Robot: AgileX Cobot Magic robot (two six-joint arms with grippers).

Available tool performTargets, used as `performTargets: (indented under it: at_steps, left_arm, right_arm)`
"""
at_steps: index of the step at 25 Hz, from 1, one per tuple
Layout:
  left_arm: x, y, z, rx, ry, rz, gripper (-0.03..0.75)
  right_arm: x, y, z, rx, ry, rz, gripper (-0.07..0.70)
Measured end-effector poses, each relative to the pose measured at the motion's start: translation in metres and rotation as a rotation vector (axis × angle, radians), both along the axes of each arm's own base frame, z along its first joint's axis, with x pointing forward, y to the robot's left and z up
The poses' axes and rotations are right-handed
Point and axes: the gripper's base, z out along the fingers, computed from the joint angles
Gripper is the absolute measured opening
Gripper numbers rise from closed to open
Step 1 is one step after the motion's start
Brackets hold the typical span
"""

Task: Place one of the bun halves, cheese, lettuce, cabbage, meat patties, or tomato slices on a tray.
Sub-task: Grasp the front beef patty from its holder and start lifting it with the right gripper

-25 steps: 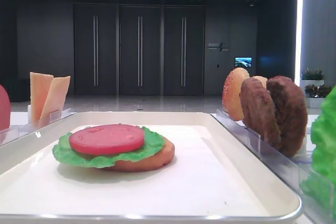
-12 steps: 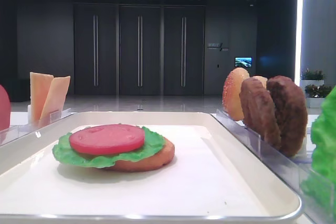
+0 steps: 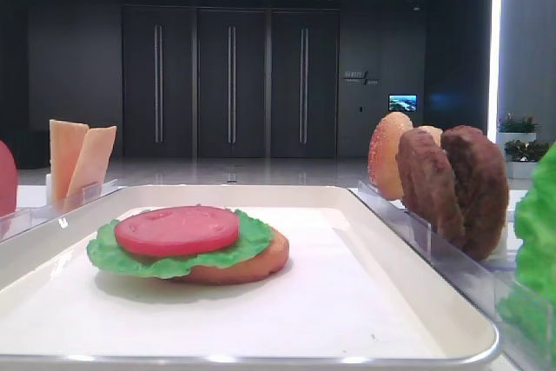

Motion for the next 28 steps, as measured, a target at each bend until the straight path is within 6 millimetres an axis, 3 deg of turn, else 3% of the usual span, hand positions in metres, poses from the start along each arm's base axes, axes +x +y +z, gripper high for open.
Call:
performTargets:
  at_steps: [4,7,11,14,20,24,28]
  left_arm:
    - [0.0,0.0,0.0,0.0,0.0,0.0,0.232]
    - [0.0,0.0,0.0,0.0,0.0,0.0,0.232]
    - [0.0,0.0,0.0,0.0,0.001,0.0,0.232]
    - [0.0,0.0,0.0,0.0,0.001,0.0,0.232]
    - [0.0,0.0,0.0,0.0,0.001,0.0,0.231]
    - [0.0,0.0,0.0,0.0,0.001,0.0,0.223]
    - [0.0,0.0,0.0,0.0,0.001,0.0,0.204]
  right_arm:
    - [0.002,0.001,0.001,0.028,-0.005,-0.005,0.339]
    - [0.024,-0.004,0.009,0.06,0.102,-0.045,0.316]
    - [0.093,-0.014,0.019,0.079,0.334,-0.065,0.304]
    - [0.16,-0.022,0.021,0.09,0.47,-0.073,0.286]
    - [0.262,-0.034,0.006,0.103,0.629,-0.078,0.272]
    - [0.303,-0.039,-0.004,0.109,0.693,-0.077,0.269]
    - [0.319,-0.026,-0.006,0.119,0.743,-0.062,0.269]
